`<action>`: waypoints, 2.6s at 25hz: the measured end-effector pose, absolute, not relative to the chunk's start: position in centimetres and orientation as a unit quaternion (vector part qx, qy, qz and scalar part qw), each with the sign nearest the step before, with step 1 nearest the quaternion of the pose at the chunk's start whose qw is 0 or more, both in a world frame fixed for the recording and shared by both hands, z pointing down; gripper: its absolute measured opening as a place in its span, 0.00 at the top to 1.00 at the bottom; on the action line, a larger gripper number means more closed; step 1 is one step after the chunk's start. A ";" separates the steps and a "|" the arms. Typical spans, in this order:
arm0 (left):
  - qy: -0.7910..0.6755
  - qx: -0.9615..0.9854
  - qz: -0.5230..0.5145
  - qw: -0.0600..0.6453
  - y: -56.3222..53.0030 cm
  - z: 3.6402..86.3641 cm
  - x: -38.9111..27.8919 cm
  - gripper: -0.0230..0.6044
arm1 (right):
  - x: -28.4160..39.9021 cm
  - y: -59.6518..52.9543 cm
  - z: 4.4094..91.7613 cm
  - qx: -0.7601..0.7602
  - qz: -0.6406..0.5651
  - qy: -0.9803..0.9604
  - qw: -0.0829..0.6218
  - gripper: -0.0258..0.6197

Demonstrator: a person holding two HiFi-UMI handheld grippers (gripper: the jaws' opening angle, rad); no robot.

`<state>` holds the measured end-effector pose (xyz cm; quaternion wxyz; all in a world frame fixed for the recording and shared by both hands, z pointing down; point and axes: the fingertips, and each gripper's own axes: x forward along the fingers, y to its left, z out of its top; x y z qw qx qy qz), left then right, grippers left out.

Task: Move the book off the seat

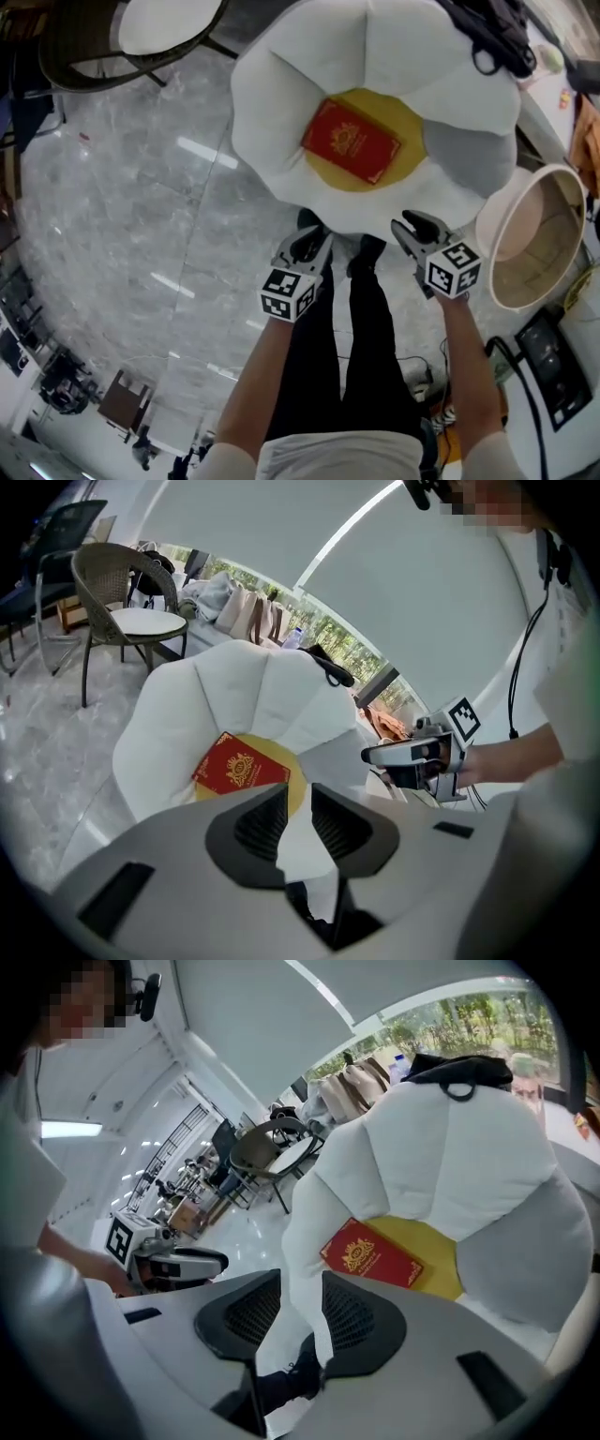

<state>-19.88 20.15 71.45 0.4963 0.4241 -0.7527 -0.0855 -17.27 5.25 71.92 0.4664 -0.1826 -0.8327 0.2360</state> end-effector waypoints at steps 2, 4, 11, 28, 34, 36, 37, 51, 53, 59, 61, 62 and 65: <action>-0.749 0.425 -0.088 0.501 19.5 73.8 -20.4 0.83 | -18.2 5.4 74.2 -0.190 0.220 -0.833 0.472 0.72; -0.746 0.424 -0.090 0.506 19.1 76.0 -21.0 0.81 | -18.9 5.5 76.5 -0.196 0.201 -0.831 0.479 0.71; -0.740 0.393 -0.107 0.535 19.1 85.4 -22.3 0.78 | -20.1 4.8 85.6 -0.214 0.148 -0.819 0.512 0.66; -0.726 0.364 -0.134 0.567 16.1 97.7 -24.1 0.73 | -23.5 1.0 98.7 -0.228 0.068 -0.809 0.537 0.58; -0.734 0.331 -0.150 0.573 15.6 100.5 -25.3 0.72 | -25.2 -0.6 101.8 -0.258 0.004 -0.796 0.548 0.54; -0.732 0.320 -0.167 0.578 15.6 101.3 -25.5 0.70 | -25.7 -1.0 102.6 -0.256 0.001 -0.795 0.550 0.53; -0.730 0.315 -0.175 0.580 15.5 101.7 -25.4 0.68 | -25.9 -1.1 103.0 -0.254 0.001 -0.795 0.550 0.53; -0.714 0.301 -0.204 0.598 14.1 104.1 -25.2 0.55 | -27.7 -1.9 102.8 -0.256 -0.017 -0.815 0.519 0.53; -0.707 0.306 -0.210 0.603 13.7 104.5 -24.8 0.54 | -27.7 -2.0 102.9 -0.250 -0.013 -0.819 0.515 0.53; -0.703 0.309 -0.211 0.605 12.5 105.1 -25.0 0.54 | -28.4 -2.3 102.6 -0.234 -0.002 -0.835 0.499 0.53; -0.701 0.309 -0.217 0.606 12.5 105.4 -25.1 0.54 | -28.5 -2.5 102.8 -0.226 0.010 -0.835 0.502 0.52; -0.700 0.310 -0.219 0.605 12.6 105.4 -25.1 0.53 | -28.5 -2.6 103.1 -0.224 0.020 -0.832 0.507 0.52; -0.698 0.313 -0.224 0.603 12.7 105.3 -25.1 0.55 | -28.3 -2.6 103.8 -0.219 0.043 -0.827 0.516 0.52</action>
